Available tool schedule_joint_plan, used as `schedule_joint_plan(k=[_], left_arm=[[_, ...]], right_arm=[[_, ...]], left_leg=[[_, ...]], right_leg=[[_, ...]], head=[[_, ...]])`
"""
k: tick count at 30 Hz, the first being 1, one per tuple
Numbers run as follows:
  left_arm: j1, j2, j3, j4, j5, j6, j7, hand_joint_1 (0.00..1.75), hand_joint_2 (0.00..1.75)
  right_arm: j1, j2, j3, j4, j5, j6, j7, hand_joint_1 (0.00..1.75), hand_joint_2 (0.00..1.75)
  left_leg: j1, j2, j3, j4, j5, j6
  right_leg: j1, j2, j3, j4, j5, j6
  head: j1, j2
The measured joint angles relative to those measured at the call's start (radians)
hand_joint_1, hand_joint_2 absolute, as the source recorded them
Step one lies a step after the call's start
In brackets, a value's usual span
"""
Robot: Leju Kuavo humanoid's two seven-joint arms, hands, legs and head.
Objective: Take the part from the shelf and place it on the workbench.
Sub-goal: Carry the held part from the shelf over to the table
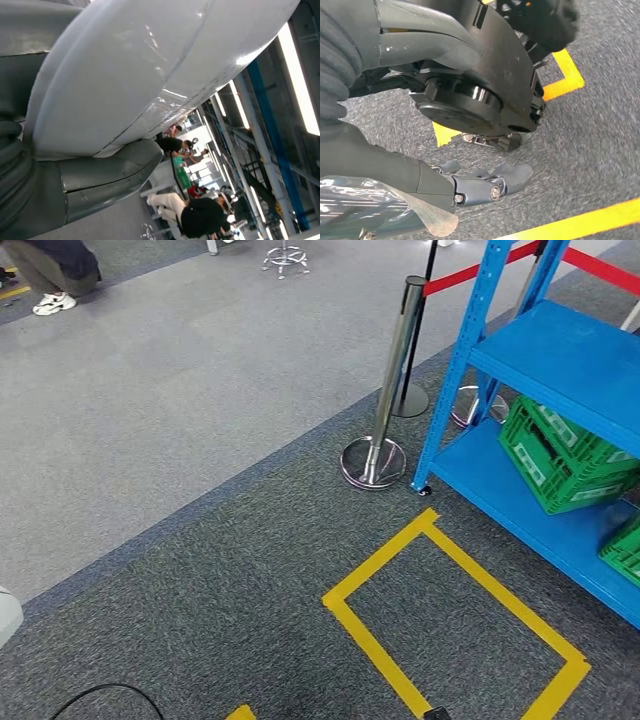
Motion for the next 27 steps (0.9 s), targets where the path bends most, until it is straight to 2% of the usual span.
schedule_joint_plan(k=[2,7,9,10,11,12,13,14,15,16,17,18,19,21,22,23,24,25,26,27], left_arm=[[0.000,0.001,0.000,0.000,0.000,0.001,0.000,1.75,1.75],[0.000,0.001,0.000,0.000,0.000,0.002,0.000,1.75,1.75],[-0.001,0.002,0.000,0.000,0.002,0.005,-0.003,1.75,1.75],[-0.002,0.003,0.000,0.000,0.003,0.009,-0.006,1.75,1.75],[-0.002,0.005,-0.001,0.000,0.005,0.015,-0.010,1.75,1.75],[-0.002,0.005,-0.001,0.000,0.007,0.022,-0.014,1.75,1.75],[-0.002,0.006,-0.001,0.000,0.010,0.032,-0.020,1.75,1.75],[-0.002,0.006,-0.001,0.000,0.014,0.039,-0.026,1.75,1.75],[-0.002,0.005,-0.001,0.000,0.017,0.045,-0.030,1.75,1.75],[-0.002,0.004,-0.001,0.000,0.020,0.049,-0.034,1.75,1.75],[-0.003,0.004,-0.001,0.000,0.022,0.051,-0.035,1.75,1.75],[-0.004,0.003,-0.001,0.000,0.024,0.053,-0.037,1.75,1.75],[-0.004,0.003,-0.001,0.000,0.026,0.056,-0.038,1.75,1.75],[-0.003,0.002,0.000,0.000,0.029,0.060,-0.041,1.75,1.75],[-0.002,0.001,0.000,0.000,0.029,0.062,-0.042,1.75,1.75],[-0.002,0.000,0.001,0.000,0.030,0.064,-0.044,1.75,1.75],[-0.003,0.001,0.003,0.000,0.031,0.065,-0.045,1.75,1.75],[-0.003,0.001,0.004,0.000,0.033,0.066,-0.046,1.75,1.75],[-0.002,0.001,0.005,0.000,0.036,0.066,-0.048,1.75,1.75],[0.000,0.001,0.008,0.000,0.041,0.066,-0.049,1.75,1.75]], right_arm=[[-0.003,0.000,-0.001,0.002,0.001,0.002,0.001,0.00,1.75],[-0.003,0.000,-0.001,0.002,0.001,0.002,0.001,0.00,1.75],[-0.006,0.000,-0.002,0.004,0.008,0.005,0.003,0.00,1.75],[-0.008,0.000,-0.003,0.007,0.014,0.006,0.005,0.00,1.75],[-0.012,0.000,-0.005,0.010,0.021,0.007,0.007,0.00,1.75],[-0.014,0.000,-0.007,0.013,0.026,0.007,0.010,0.00,1.75],[-0.015,0.000,-0.009,0.017,0.031,0.007,0.012,0.00,1.75],[-0.015,0.000,-0.010,0.020,0.035,0.007,0.014,0.00,1.75],[-0.014,0.000,-0.011,0.021,0.038,0.006,0.014,0.00,1.75],[-0.015,0.000,-0.012,0.023,0.041,0.006,0.014,0.00,1.75],[-0.015,0.000,-0.013,0.023,0.045,0.006,0.013,0.00,1.75],[-0.015,0.000,-0.014,0.024,0.048,0.005,0.013,0.00,1.75],[-0.015,0.000,-0.015,0.025,0.051,0.005,0.013,0.00,1.75],[-0.014,0.000,-0.017,0.026,0.053,0.005,0.012,0.00,1.75],[-0.015,0.000,-0.018,0.027,0.054,0.004,0.010,0.00,1.75],[-0.016,0.000,-0.019,0.027,0.055,0.004,0.008,0.00,1.75],[-0.017,0.000,-0.019,0.027,0.060,0.005,0.005,0.00,1.75],[-0.018,0.000,-0.020,0.029,0.068,0.007,0.001,0.00,1.75],[-0.019,0.000,-0.021,0.031,0.079,0.008,-0.004,0.00,1.75],[-0.021,0.000,-0.022,0.035,0.093,0.010,-0.011,0.00,1.75]], left_leg=[[0.000,0.004,0.030,-0.052,0.025,0.000],[0.000,0.006,0.034,-0.060,0.028,0.000],[-0.004,0.041,0.080,-0.141,0.043,0.004],[-0.007,0.052,0.098,-0.178,0.052,0.011],[-0.009,0.055,0.116,-0.219,0.063,0.024],[-0.012,0.032,0.112,-0.222,0.070,0.039],[-0.013,0.000,0.108,-0.224,0.076,0.052],[-0.014,-0.029,0.107,-0.226,0.080,0.060],[-0.016,-0.054,0.105,-0.223,0.080,0.061],[-0.016,-0.072,0.104,-0.219,0.079,0.059],[-0.016,-0.085,0.101,-0.214,0.077,0.056],[-0.015,-0.096,0.096,-0.210,0.077,0.051],[-0.013,-0.108,0.090,-0.208,0.078,0.046],[-0.007,-0.133,0.079,-0.207,0.083,0.033],[-0.006,-0.130,0.074,-0.200,0.080,0.027],[-0.007,-0.111,0.064,-0.179,0.066,0.023],[-0.008,-0.082,0.045,-0.138,0.042,0.019],[-0.009,-0.047,0.017,-0.078,0.010,0.015],[-0.008,-0.025,-0.017,-0.006,-0.023,0.010],[-0.006,-0.014,-0.045,0.054,-0.045,0.007]], right_leg=[[0.000,-0.008,0.001,0.000,-0.001,0.001],[0.000,-0.009,0.002,0.000,-0.001,0.001],[0.003,-0.018,0.010,0.001,-0.003,0.005],[0.005,-0.027,0.015,0.001,-0.003,0.010],[0.006,-0.025,0.016,0.008,-0.012,0.020],[0.005,-0.002,-0.022,0.087,-0.051,0.028],[0.004,0.022,-0.056,0.153,-0.073,0.033],[0.002,0.053,-0.081,0.196,-0.081,0.035],[0.002,0.079,-0.091,0.208,-0.069,0.031],[0.001,0.105,-0.061,0.138,-0.030,0.027],[-0.002,0.134,-0.033,0.075,-0.008,0.025],[-0.003,0.158,-0.014,0.036,0.001,0.024],[-0.003,0.173,-0.006,0.023,-0.002,0.024],[-0.001,0.154,0.000,0.018,0.000,0.019],[-0.001,0.139,0.001,0.014,0.002,0.014],[-0.003,0.122,0.004,0.010,0.003,0.009],[-0.004,0.105,0.006,0.007,0.004,0.005],[-0.002,0.088,0.008,0.006,0.003,0.002],[-0.001,0.070,0.008,0.006,0.001,0.000],[0.000,0.053,0.007,0.006,0.000,-0.002]], head=[[0.000,0.000],[0.000,0.000],[0.000,0.000],[0.001,0.000],[0.004,0.000],[0.007,0.000],[0.011,0.000],[0.013,0.000],[0.015,0.000],[0.015,0.000],[0.014,0.000],[0.013,0.000],[0.012,0.000],[0.012,0.000],[0.011,0.000],[0.009,0.000],[0.007,0.000],[0.005,0.000],[0.003,0.000],[0.003,0.000]])
